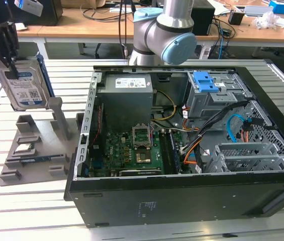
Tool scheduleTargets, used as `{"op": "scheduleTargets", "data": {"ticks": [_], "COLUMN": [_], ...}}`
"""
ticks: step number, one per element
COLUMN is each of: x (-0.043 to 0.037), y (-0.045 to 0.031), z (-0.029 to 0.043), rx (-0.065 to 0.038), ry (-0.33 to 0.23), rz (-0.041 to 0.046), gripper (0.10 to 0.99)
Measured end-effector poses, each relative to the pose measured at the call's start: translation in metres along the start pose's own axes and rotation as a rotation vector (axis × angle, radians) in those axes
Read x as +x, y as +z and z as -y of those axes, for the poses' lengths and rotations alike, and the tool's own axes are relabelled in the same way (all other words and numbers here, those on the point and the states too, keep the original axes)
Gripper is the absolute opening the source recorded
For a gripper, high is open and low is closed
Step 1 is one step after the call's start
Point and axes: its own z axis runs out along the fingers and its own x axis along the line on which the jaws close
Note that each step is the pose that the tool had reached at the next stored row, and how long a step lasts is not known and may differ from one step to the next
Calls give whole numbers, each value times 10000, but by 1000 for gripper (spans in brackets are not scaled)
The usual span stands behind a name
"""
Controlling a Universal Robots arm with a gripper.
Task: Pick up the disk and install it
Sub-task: 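Pick up the disk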
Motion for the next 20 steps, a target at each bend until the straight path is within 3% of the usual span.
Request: {"op": "scheduleTargets", "data": {"ticks": [20], "x": [-41], "y": [-620], "z": [-22], "rx": [-1], "ry": [0], "rz": [-1], "gripper": [369]}}
